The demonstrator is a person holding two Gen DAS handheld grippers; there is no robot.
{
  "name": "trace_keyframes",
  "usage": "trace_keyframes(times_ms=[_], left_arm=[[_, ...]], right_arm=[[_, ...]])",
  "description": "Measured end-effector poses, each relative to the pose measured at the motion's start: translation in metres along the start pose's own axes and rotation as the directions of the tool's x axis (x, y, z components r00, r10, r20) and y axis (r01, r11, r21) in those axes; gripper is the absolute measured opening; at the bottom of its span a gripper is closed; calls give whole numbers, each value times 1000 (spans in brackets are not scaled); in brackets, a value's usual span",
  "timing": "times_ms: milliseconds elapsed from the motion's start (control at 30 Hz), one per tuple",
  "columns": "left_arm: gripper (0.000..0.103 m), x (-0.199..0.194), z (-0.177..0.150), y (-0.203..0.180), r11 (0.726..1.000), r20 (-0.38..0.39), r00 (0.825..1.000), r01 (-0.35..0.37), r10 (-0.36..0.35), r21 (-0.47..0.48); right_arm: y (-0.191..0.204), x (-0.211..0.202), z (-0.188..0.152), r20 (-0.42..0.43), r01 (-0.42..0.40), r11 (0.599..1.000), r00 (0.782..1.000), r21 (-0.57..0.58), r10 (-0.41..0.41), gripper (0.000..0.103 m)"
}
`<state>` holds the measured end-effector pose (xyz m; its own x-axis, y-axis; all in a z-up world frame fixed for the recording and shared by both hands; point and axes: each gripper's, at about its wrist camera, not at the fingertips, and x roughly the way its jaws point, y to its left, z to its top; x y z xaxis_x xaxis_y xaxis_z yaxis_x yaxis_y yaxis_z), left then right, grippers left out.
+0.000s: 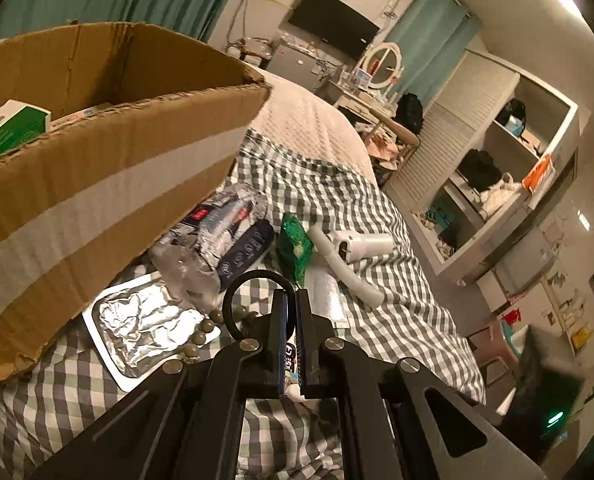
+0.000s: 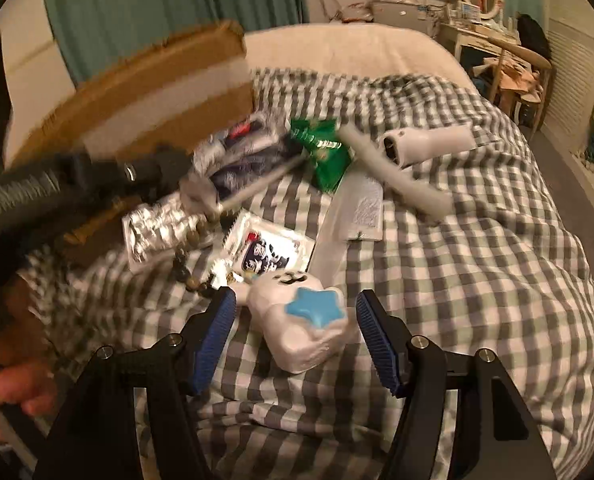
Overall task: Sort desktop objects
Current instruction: 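Carry hair tie into cardboard box with left tool while right tool drops plush toy in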
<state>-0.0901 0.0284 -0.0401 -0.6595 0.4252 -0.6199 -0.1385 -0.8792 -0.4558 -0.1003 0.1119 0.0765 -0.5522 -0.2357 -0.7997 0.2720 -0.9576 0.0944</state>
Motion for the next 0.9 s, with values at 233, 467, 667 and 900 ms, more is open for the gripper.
trace_keyframes(times_ms=[233, 467, 667, 900], left_arm=[[4, -1, 1, -2, 1000, -1, 1000, -4, 4, 10], [4, -16, 6, -11, 998, 30, 1000, -3, 1, 63], [4, -70, 32, -31, 989, 158, 986, 33, -56, 144], [4, -132, 91, -23, 993, 274, 961, 8, -41, 121]], right_arm=[[-7, 4, -3, -2, -9, 998, 1000, 57, 9, 55], [-9, -40, 8, 79, -6, 997, 997, 77, 0, 55], [-4, -105, 52, 220, -28, 998, 975, 54, 16, 55], [34, -140, 127, 329, -179, 984, 929, 3, 168, 55]])
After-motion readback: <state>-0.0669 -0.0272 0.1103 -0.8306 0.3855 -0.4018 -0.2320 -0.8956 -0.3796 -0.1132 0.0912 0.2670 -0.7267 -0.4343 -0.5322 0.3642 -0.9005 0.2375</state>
